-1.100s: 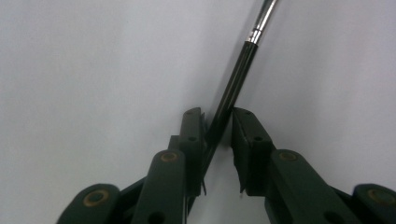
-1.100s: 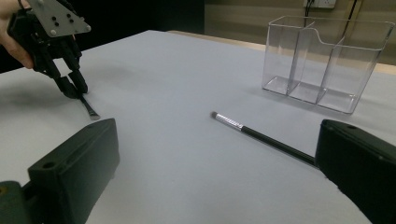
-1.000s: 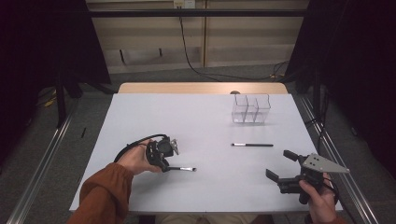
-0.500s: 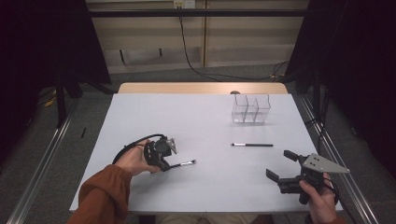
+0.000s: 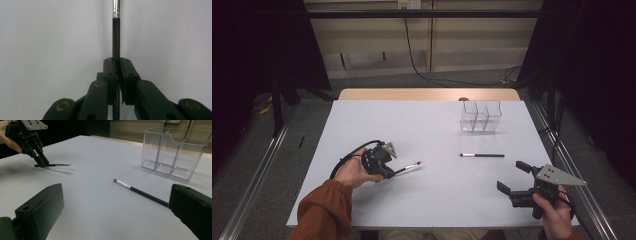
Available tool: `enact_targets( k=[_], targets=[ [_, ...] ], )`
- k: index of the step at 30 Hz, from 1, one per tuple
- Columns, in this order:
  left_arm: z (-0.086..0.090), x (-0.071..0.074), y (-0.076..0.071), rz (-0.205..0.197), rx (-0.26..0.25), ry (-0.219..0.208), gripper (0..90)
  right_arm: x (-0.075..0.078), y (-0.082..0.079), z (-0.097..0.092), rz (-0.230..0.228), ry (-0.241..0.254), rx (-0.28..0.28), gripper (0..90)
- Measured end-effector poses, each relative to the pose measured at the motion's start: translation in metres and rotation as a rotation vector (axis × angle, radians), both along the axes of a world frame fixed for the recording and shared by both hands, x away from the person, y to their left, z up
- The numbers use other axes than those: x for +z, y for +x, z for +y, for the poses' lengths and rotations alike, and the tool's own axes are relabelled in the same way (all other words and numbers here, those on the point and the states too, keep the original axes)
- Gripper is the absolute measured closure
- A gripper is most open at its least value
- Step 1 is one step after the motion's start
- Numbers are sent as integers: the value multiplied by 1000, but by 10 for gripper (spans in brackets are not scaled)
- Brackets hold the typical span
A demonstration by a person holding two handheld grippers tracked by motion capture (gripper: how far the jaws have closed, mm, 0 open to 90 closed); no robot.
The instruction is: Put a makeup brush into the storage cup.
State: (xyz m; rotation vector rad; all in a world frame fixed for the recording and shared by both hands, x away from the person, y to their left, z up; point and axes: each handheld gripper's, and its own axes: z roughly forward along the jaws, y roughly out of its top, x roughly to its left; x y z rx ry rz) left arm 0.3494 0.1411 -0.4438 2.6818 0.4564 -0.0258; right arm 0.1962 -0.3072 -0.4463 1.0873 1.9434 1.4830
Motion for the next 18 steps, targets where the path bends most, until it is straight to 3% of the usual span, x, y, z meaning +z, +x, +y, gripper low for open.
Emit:
enact_targets(
  k=[5, 9, 13, 15, 18],
  targets=[
    [7, 8, 1, 8, 41, -100, 843, 0, 0, 0, 0, 0, 0, 0],
    [10, 12, -2, -9, 69, -185, 843, 0, 0, 0, -2, -2, 1, 0],
    [15, 13, -3, -19, 105, -222, 843, 0, 0, 0, -2, 0, 1, 0],
    [20, 14, -3, -19, 136, -260, 842, 1, -1, 0, -3, 0, 3, 0],
    [24, 17, -5, -44, 166, -290, 843, 0, 0, 0, -3, 1, 0, 0]
  ],
)
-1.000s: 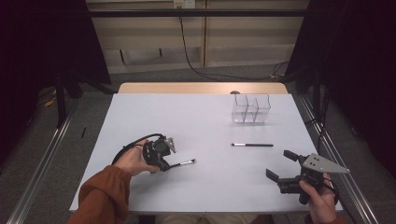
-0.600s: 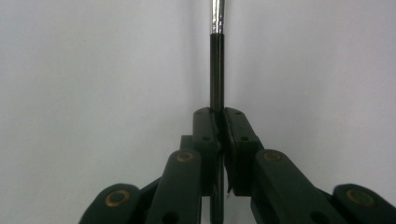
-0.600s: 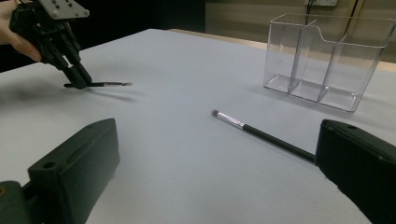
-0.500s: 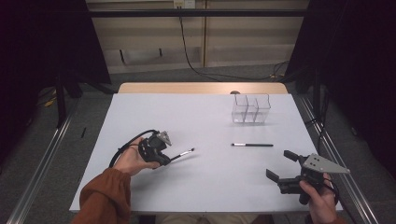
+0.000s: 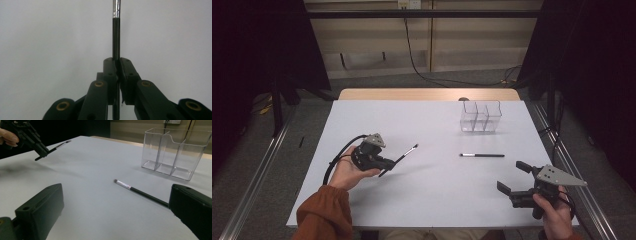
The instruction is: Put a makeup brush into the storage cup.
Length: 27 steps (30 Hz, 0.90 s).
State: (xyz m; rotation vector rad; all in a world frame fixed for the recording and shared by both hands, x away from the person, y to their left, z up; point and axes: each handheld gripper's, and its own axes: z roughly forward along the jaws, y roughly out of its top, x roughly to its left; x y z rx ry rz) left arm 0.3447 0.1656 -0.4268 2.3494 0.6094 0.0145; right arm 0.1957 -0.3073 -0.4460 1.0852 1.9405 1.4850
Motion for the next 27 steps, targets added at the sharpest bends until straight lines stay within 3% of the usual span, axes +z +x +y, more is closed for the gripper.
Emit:
enact_targets(
  k=[4, 7, 12, 15, 19, 27],
  targets=[
    [5, 0, -1, -15, 36, -37, 842, 0, 0, 1, 0, -1, 2, 0],
    [12, -2, -1, -15, 95, -61, 842, 1, 0, 1, -5, 1, 5, 0],
    [22, -5, -5, -27, 143, -150, 843, 0, 0, 1, -9, 3, 11, 0],
    [24, -4, -8, -59, 152, -201, 842, 0, 0, 1, -8, 4, 10, 0],
    [26, -3, -12, -113, 167, -235, 842, 0, 0, 1, -7, 3, 11, 0],
    [28, -5, -19, -179, 186, -309, 842, 0, 0, 1, -8, 5, 13, 0]
  ],
)
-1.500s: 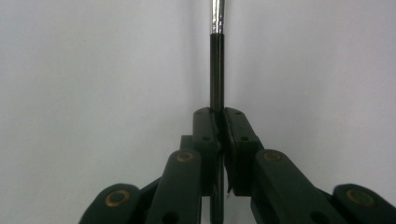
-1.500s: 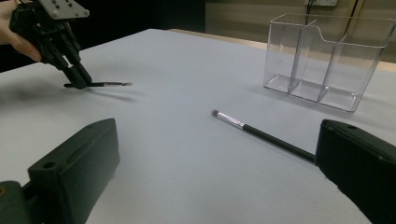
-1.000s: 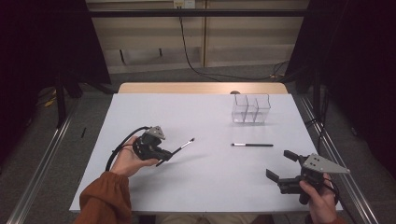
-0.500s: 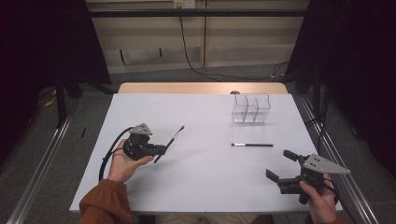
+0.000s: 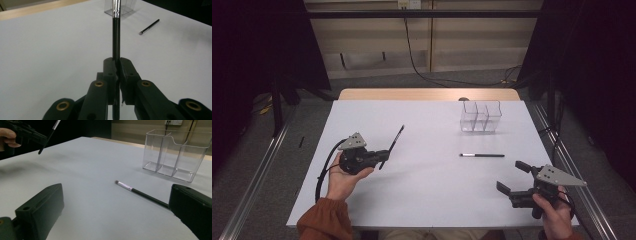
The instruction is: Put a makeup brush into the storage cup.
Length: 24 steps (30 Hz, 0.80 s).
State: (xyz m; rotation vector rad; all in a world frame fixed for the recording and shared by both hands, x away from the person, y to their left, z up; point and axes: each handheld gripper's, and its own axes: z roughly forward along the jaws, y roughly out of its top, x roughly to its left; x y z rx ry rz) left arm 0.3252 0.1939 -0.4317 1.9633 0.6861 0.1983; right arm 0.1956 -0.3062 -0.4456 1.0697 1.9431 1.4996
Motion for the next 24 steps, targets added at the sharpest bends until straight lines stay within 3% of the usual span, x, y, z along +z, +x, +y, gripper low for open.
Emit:
enact_targets(
  k=[6, 14, 18, 24],
  targets=[
    [3, -2, -6, -36, 20, -44, 842, 0, 0, 0, -8, 6, 6, 0],
    [3, -2, -15, -48, 10, -100, 842, 2, -1, 1, -32, 30, 18, 0],
    [-3, -2, -21, -53, -7, -91, 842, 2, 0, 2, -36, 35, 29, 0],
    [-2, 2, -31, -58, -2, -123, 842, 4, 0, 0, -35, 47, 31, 0]
  ],
)
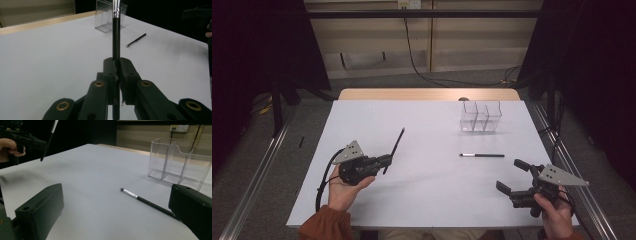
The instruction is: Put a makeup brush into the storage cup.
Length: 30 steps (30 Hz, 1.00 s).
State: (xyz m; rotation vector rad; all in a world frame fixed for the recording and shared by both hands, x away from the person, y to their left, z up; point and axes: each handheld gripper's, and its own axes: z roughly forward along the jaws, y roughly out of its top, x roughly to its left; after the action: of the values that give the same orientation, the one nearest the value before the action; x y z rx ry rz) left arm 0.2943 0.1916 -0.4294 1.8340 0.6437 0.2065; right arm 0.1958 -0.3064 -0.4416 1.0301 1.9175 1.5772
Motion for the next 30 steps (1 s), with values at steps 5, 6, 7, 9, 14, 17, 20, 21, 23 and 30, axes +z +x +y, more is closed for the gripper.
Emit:
enact_targets(
  k=[5, 6, 7, 9, 14, 17, 20, 21, 23, 30],
  targets=[
    [0, 1, -6, -10, -1, 5, 842, 1, 2, 1, -7, 4, 6, 0],
    [-1, 1, -7, -11, 1, 3, 842, 2, 2, 2, -11, 8, 11, 0],
    [0, 1, -7, -16, 7, 6, 842, 3, 3, 4, -14, 16, 11, 0],
    [0, 0, -6, -7, 4, -3, 842, 4, 4, 5, -15, 20, 5, 0],
    [-6, 2, -9, -15, -6, -8, 842, 5, 9, 8, -4, 32, 6, 0],
    [-10, 3, -10, -14, -24, -22, 842, 8, 12, 11, 5, 36, 21, 0],
    [-15, 5, -12, -9, -41, -25, 842, 10, 15, 17, 9, 48, 44, 9],
    [-17, 5, -12, -10, -46, -25, 842, 11, 15, 19, 11, 52, 54, 9],
    [-19, 5, -14, -7, -53, -20, 842, 13, 17, 24, 11, 56, 73, 9],
    [-32, 6, -17, -2, -87, -30, 841, 19, 22, 43, -9, 35, 130, 30]
  ],
)
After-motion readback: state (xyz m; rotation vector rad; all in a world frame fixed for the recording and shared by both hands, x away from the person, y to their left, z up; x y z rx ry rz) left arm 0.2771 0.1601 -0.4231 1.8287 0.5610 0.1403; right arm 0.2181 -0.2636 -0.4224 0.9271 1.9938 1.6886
